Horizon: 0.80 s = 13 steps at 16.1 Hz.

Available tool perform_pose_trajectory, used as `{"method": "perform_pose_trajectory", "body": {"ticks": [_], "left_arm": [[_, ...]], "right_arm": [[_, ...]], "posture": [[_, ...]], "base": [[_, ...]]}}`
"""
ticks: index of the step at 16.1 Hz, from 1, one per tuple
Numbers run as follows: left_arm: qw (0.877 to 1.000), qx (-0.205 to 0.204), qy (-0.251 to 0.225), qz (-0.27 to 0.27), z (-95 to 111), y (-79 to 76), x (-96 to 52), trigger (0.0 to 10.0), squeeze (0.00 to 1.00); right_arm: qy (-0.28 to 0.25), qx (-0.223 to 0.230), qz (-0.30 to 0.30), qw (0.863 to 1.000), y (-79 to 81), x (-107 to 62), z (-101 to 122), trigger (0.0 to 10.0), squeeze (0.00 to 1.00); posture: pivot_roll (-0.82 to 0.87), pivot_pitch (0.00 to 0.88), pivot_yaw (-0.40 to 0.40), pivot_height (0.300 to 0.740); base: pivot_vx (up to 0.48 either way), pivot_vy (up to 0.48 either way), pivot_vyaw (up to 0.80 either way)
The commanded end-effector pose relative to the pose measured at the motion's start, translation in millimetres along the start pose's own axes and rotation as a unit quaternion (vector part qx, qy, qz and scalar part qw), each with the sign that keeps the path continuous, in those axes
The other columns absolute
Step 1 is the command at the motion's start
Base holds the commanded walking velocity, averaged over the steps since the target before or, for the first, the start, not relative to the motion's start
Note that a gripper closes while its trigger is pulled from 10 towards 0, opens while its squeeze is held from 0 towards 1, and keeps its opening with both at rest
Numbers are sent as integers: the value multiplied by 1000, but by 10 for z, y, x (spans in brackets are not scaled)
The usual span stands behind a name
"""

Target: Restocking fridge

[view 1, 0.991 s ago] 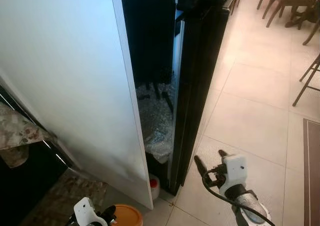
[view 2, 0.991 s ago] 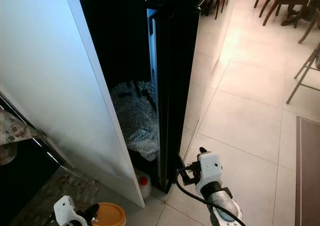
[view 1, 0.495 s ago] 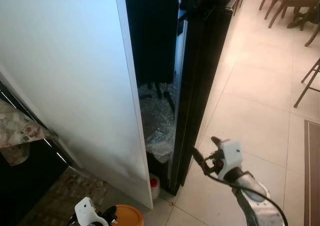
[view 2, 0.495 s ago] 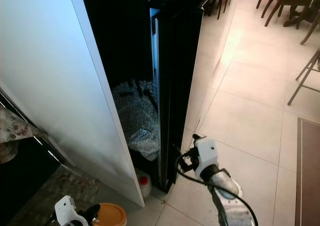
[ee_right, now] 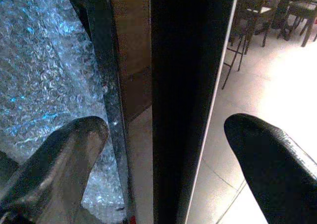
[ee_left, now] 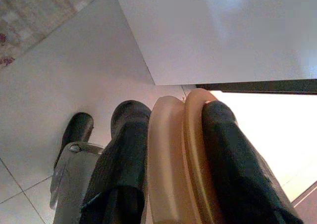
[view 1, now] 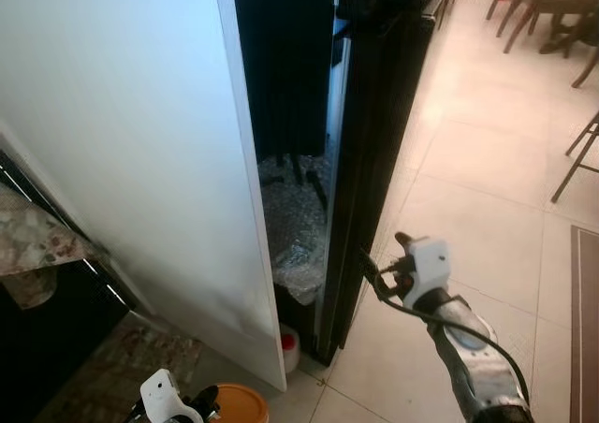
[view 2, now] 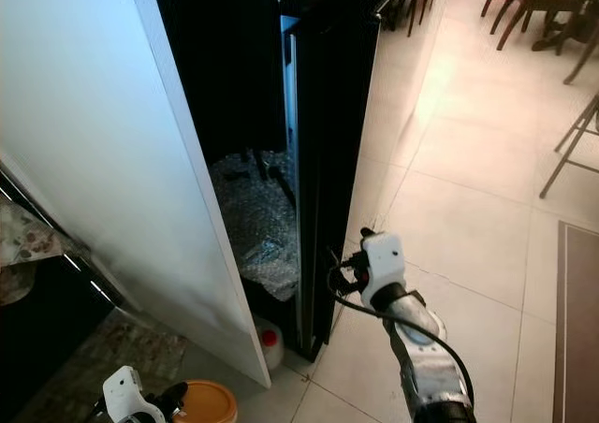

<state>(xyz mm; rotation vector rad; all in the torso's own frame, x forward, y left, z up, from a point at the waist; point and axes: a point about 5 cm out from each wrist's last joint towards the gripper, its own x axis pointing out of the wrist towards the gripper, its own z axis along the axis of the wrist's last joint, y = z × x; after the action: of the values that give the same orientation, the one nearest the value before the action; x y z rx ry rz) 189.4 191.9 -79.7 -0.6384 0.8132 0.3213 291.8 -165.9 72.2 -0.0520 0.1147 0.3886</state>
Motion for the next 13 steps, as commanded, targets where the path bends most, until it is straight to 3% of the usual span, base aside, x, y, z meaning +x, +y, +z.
{"method": "perform_pose_trajectory", "body": {"ticks": [1,13], "left_arm": [[1000,13,7,2,-37,-3,-2,10000,0],[1000,14,3,2,-34,-31,4,10000,0]], "right_arm": [[-5,-1,7,1000,-8,34,26,10000,0],[-24,-27,43,998,-59,289,206,10000,0]], "posture": [[-91,22,44,740],[-87,14,39,740]], "base": [[0,0,0],[0,0,0]]}}
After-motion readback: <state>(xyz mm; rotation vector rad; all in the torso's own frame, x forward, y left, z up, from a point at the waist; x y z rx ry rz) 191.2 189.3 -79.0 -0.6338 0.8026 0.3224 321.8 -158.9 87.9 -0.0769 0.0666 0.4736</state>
